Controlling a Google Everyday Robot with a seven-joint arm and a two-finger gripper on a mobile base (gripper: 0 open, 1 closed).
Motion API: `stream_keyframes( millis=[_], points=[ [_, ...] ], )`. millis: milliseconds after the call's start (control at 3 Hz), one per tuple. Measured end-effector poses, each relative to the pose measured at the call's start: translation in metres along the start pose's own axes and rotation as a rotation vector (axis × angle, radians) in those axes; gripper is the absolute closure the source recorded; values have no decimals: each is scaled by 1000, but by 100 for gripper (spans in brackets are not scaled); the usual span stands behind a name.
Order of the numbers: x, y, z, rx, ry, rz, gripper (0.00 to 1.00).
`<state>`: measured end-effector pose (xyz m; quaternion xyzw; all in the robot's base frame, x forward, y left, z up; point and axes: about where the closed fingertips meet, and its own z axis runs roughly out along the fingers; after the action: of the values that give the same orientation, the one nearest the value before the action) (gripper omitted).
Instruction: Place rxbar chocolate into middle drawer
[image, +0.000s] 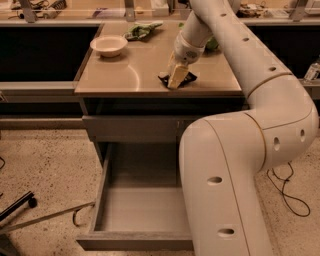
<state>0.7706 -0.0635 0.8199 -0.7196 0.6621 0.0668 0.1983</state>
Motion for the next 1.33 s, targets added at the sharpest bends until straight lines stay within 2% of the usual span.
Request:
stream_keyframes(
  millis=[667, 1000, 1333],
  points=[
    [-5, 4, -8, 1, 2, -24, 100],
    [-6, 33, -45, -15, 29, -15, 100],
    [-26, 69, -86, 20, -36, -24, 100]
  ],
)
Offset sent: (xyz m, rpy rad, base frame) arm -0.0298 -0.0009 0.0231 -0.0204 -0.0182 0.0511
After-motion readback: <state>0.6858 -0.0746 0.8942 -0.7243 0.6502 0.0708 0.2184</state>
